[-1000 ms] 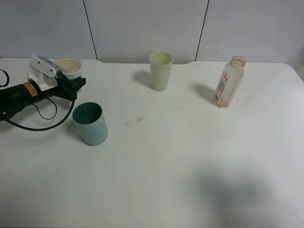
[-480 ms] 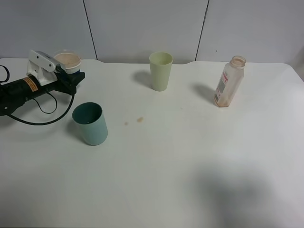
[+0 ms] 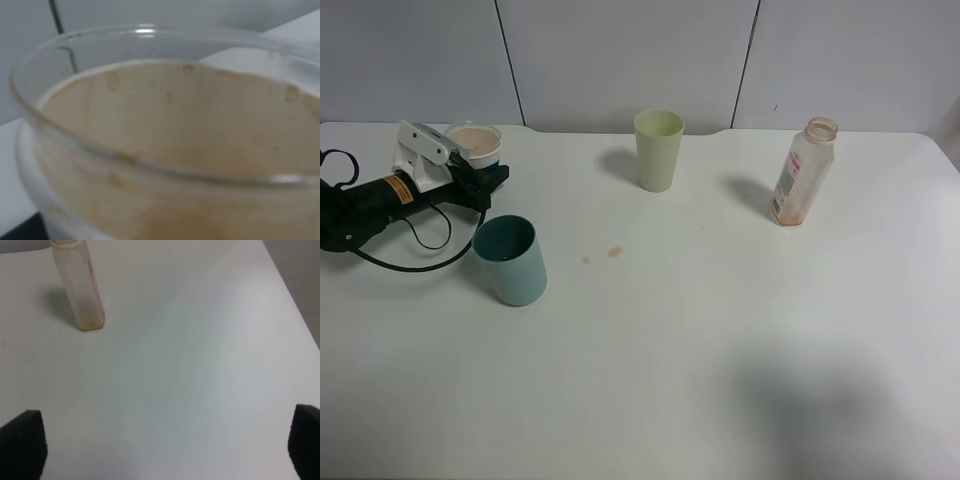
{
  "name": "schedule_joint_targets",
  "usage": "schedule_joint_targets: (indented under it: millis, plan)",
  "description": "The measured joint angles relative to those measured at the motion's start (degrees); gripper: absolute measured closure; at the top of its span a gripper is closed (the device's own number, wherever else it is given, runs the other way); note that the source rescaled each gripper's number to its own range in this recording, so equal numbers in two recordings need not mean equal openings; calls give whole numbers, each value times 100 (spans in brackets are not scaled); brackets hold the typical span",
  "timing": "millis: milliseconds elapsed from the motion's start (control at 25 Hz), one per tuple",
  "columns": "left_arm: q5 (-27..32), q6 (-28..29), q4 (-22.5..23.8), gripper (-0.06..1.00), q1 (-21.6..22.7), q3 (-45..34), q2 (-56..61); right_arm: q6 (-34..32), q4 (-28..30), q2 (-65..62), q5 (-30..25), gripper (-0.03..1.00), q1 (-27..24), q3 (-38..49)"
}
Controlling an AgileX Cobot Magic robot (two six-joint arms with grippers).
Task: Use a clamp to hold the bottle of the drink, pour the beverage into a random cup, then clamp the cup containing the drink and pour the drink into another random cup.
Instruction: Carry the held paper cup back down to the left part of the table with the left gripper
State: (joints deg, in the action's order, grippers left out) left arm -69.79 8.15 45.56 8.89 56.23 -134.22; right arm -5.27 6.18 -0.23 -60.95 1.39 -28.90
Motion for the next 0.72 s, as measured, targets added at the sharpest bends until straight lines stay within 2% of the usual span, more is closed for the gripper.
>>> schedule_joint_targets:
  millis: [720]
  plan:
    - [-292,330,-151,94,-338,246,-331,0,0,0,0,-3,0,0]
